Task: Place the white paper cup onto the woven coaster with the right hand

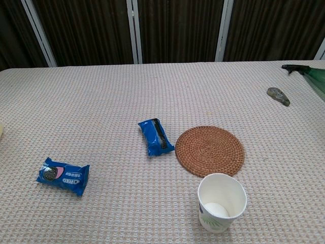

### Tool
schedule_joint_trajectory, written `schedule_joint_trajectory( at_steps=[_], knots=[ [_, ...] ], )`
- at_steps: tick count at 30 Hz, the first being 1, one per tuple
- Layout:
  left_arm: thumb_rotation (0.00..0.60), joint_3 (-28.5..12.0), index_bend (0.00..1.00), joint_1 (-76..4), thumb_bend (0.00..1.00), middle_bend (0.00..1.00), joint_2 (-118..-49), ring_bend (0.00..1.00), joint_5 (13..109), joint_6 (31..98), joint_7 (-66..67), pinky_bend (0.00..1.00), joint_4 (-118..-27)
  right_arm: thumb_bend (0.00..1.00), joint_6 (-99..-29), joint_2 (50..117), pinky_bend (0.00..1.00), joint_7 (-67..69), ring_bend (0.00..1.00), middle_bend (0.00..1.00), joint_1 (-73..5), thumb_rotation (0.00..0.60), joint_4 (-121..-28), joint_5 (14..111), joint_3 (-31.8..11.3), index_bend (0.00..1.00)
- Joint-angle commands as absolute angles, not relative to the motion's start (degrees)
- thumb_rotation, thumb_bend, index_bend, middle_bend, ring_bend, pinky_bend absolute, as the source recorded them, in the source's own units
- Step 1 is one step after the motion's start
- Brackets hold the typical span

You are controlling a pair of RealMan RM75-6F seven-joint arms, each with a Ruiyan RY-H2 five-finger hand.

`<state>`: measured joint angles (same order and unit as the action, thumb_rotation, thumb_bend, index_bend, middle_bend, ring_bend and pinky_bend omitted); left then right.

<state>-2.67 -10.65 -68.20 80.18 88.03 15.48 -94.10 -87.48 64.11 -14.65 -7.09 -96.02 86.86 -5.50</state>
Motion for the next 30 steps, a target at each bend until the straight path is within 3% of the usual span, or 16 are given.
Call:
schedule_joint_trajectory(
  at_steps=[1,8,17,23,30],
  knots=[
    [0.6,-2.8,0.0,-10.6,0.0,0.0,-68.06,0.0,80.15,87.65,15.25,0.0,-94.06,0.0,-87.48,64.02,0.0,-14.59,0.0,0.0,-7.02,0.6,-96.18,86.8,-5.56,0.0],
    [0.6,-2.79,0.0,-10.26,0.0,0.0,-67.35,0.0,80.32,87.34,15.27,0.0,-95.24,0.0,-85.79,63.41,0.0,-12.93,0.0,0.0,-7.34,0.6,-97.3,88.59,-4.01,0.0],
    [0.6,-2.92,0.0,-10.15,0.0,0.0,-65.29,0.0,82.65,88.05,16.19,0.0,-98.23,0.0,-70.96,60.54,0.0,0.23,0.0,0.01,-17.0,0.6,-100.21,103.92,3.03,0.0],
    [0.6,-3.48,0.0,-10.38,0.0,0.0,-65.14,0.0,81.96,87.39,16.91,0.0,-99.14,0.0,-62.11,62.97,0.0,-0.46,0.0,0.06,-24.57,0.6,-101.56,109.87,3.1,0.0],
    [0.6,-4.39,0.0,-10.98,0.0,0.0,-65.25,0.0,79.92,85.65,17.49,0.0,-98.95,0.0,-50.8,67.92,0.0,-8.33,0.02,0.07,-30.82,0.6,-103.5,107.58,0.15,0.0]
  ],
)
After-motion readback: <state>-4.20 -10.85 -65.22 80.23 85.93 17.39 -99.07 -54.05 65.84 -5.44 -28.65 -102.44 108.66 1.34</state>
